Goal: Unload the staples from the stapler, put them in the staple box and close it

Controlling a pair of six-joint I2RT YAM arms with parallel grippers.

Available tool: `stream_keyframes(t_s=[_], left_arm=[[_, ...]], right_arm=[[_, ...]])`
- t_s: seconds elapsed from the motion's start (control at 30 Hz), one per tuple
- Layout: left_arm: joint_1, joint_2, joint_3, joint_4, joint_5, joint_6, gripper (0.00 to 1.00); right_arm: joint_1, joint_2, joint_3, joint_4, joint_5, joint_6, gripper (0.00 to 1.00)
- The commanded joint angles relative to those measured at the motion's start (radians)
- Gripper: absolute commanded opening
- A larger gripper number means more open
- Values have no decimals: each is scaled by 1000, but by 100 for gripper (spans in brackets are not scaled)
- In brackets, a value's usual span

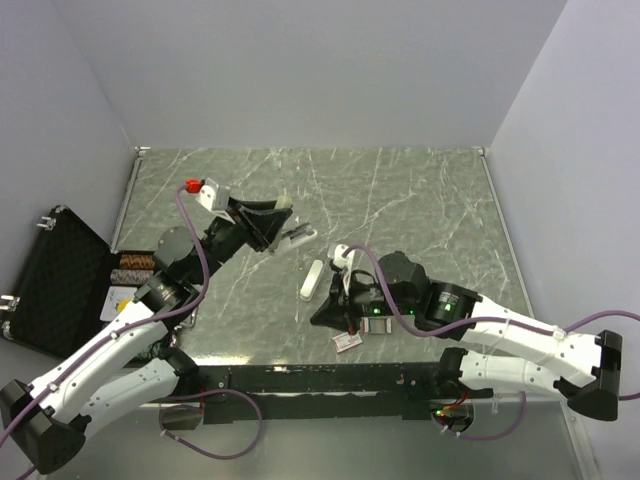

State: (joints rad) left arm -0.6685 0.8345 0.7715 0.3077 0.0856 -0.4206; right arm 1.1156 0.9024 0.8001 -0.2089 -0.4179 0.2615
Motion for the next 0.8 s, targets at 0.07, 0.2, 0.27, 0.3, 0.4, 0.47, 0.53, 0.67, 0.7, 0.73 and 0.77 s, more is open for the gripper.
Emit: stream_keyframes(t_s=[0.07,0.2,0.27,0.3,0.4,0.47,0.53,0.67,0.7,0.73,0.77], left_arm=[[1,-20,-32,-18,-4,5,1],[1,-23,-49,-42,23,-1,1],[1,-26,-57,-50,26,-3,1],[1,-28,-61,-51,28,-4,1],[1,-29,-77,-47,20,-12,1],[1,-22,-77,-47,14,-14,1],[1,-6,-67,-53,-1,-17,1],[1,11,-57,-64,-32,-26,1],[1,14,-55,-64,-38,-27,1],[1,18,-52,-67,-46,-29,1],[1,23,-48,-71,-52,-30,1]], right_arm=[[-77,7,151,-152,250,-82,0],[-193,41,220,-127,288,-68,0],[-240,76,241,-89,271,-61,0],[-253,105,258,-78,272,-56,0],[-280,194,310,-31,248,-51,0],[-281,259,356,-8,231,-45,0],[-281,314,379,23,205,-33,0],[-281,392,398,60,199,-18,0],[-281,404,395,71,196,-13,0],[-280,412,392,86,183,-15,0],[-281,424,390,94,171,-13,0]])
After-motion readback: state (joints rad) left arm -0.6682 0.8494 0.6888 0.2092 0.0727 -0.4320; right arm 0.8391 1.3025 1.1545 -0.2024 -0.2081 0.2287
